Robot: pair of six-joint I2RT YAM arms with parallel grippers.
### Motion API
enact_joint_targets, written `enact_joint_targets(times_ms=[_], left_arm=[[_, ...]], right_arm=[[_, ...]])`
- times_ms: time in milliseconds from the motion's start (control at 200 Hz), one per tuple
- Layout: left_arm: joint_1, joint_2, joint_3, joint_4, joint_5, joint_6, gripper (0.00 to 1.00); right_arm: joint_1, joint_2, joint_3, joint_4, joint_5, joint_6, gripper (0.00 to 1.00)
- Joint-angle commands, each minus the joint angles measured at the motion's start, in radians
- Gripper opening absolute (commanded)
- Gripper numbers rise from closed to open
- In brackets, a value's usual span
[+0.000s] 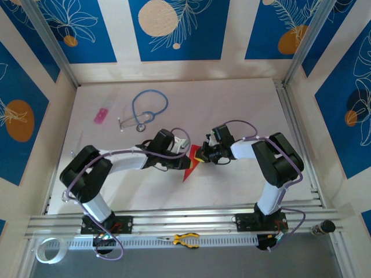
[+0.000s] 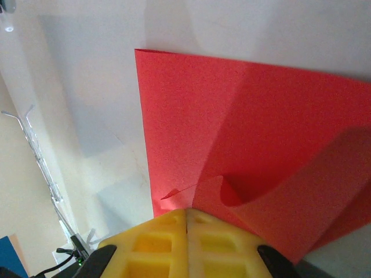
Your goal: Fold a paper plane with a square sheet of paper (pick it up from the middle)
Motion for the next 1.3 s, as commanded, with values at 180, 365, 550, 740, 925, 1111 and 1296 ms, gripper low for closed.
enact_joint_targets(times_ms=[180, 365, 550, 740, 925, 1111, 1296], left_arm=[[-0.046, 0.090, 0.066, 0.012, -0.026, -0.003, 0.02], [-0.062, 0.109, 0.089, -0.022, -0.062, 0.023, 0.03], [-0.070, 0.137, 0.092, -0.076, -0.092, 0.058, 0.03], [-0.070, 0.160, 0.073, -0.112, -0.121, 0.088, 0.03], [-0.070, 0.148, 0.015, -0.118, -0.130, 0.091, 0.03], [-0.071, 0.110, -0.052, -0.115, -0.134, 0.088, 0.04], [-0.071, 0.063, -0.108, -0.128, -0.140, 0.088, 0.04]], right_arm=[[0.003, 0.022, -0.013, -0.099, 0.099, 0.009, 0.06], [0.003, 0.025, -0.013, -0.095, 0.099, 0.012, 0.06], [0.003, 0.025, -0.014, -0.100, 0.100, 0.011, 0.06], [0.003, 0.029, -0.016, -0.101, 0.103, 0.011, 0.06], [0.003, 0.032, -0.015, -0.111, 0.110, 0.008, 0.06], [0.003, 0.032, -0.014, -0.121, 0.119, 0.002, 0.06], [0.003, 0.032, -0.013, -0.127, 0.122, 0.001, 0.06]])
